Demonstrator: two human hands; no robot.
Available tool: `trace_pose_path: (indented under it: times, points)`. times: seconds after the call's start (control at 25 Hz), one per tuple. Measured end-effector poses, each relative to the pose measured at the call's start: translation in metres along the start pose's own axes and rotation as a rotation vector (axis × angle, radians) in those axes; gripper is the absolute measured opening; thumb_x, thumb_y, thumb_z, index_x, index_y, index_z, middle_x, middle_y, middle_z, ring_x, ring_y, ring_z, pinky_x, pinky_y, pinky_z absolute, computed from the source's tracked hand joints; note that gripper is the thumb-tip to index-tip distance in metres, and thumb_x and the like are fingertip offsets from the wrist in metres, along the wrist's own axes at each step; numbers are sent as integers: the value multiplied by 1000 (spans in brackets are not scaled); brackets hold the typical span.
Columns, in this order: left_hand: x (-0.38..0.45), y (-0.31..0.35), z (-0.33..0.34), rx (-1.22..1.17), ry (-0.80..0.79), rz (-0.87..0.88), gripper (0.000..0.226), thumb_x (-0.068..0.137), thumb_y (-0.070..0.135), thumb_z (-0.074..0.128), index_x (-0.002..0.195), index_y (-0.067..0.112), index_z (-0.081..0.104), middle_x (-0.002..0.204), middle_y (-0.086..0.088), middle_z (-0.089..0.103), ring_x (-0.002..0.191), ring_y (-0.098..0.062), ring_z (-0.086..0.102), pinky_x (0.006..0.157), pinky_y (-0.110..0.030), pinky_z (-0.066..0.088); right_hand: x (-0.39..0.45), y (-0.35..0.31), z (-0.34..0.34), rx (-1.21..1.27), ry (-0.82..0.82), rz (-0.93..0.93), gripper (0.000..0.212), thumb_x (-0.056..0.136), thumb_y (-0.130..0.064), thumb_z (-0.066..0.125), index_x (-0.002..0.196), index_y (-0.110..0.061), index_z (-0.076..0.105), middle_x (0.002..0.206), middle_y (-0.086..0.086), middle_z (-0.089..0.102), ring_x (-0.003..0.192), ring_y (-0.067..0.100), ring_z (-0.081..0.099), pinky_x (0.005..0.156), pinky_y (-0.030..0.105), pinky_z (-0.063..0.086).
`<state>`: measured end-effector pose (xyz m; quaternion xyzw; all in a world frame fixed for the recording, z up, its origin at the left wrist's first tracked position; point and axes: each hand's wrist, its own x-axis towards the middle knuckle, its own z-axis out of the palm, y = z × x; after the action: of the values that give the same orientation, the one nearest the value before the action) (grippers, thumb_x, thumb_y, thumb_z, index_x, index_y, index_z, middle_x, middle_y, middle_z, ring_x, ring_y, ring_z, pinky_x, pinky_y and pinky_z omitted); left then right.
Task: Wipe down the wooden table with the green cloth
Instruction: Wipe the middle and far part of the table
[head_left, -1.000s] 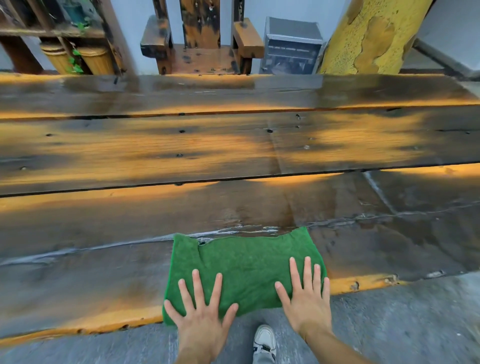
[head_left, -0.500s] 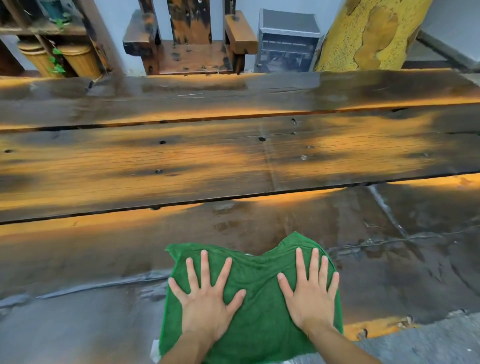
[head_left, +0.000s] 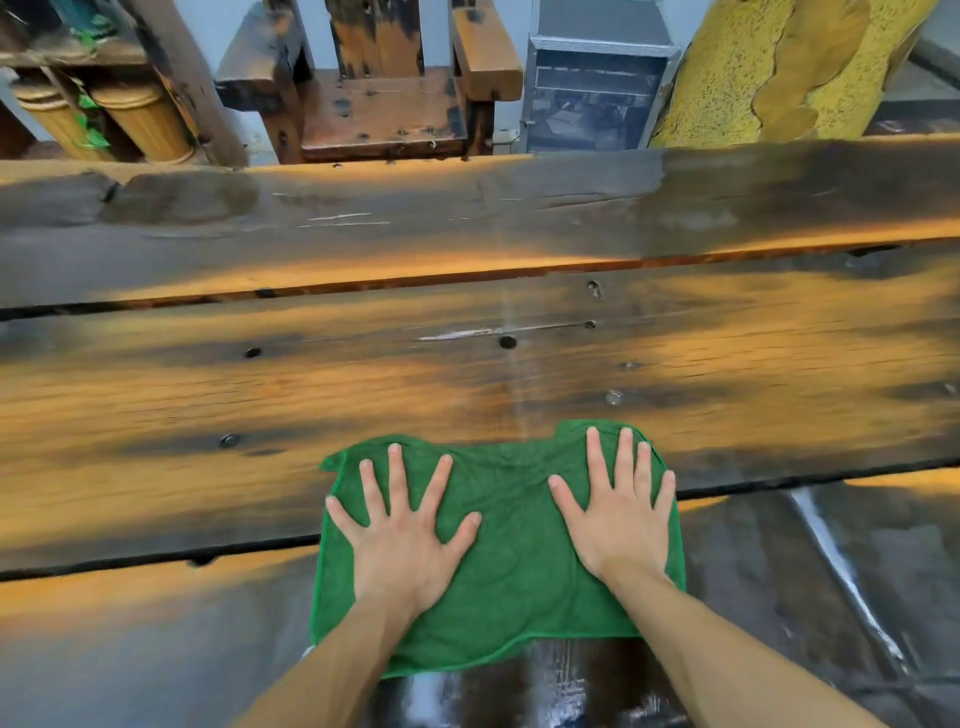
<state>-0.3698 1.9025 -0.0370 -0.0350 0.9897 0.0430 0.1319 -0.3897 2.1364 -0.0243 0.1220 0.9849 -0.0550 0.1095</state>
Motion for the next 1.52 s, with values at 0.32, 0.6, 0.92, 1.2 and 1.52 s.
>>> trace_pose_path:
  times: [0.32,0.6,0.92,1.2,1.52]
  points:
    - [119,33,-38,-2,-28,-79,78,69,90,-19,139,59,-37,159,-3,-40,150,-39,-29,113,-75,-7,135,-10,-31,-16,-22,-92,80,89,-79,0,152,-38,-25,162,4,-29,151,25,-24,120,53,-14]
    - [229,48,-65,27,14,-91,76,76,87,-9,143,58,-32,163,-5,-34,151,-39,-25,113,-75,-6,248,-32,-50,3,18,-114,80,88,-79,0,154,-39,-21,165,5,-23,152,25,-20,121,54,-11]
    - [363,59,-100,16,57,-52,75,83,88,4,151,61,-13,167,-2,-26,153,-37,-21,114,-74,-5,365,-60,-68,29,66,-92,80,90,-79,6,155,-39,-18,166,3,-19,153,24,-15,121,55,-8]
    - [469,69,-127,-11,61,-48,77,82,91,8,152,61,-8,167,-2,-25,153,-38,-20,113,-75,-8,469,-81,-88,36,52,-76,81,89,-81,8,156,-40,-15,166,4,-20,153,24,-15,121,54,-9]
    - [582,93,-157,-49,84,-70,77,85,89,14,154,58,3,170,-5,-15,153,-41,-15,112,-76,-9,598,-101,-116,17,88,-76,85,87,-83,13,158,-40,-6,167,3,-12,154,25,-7,121,56,-4]
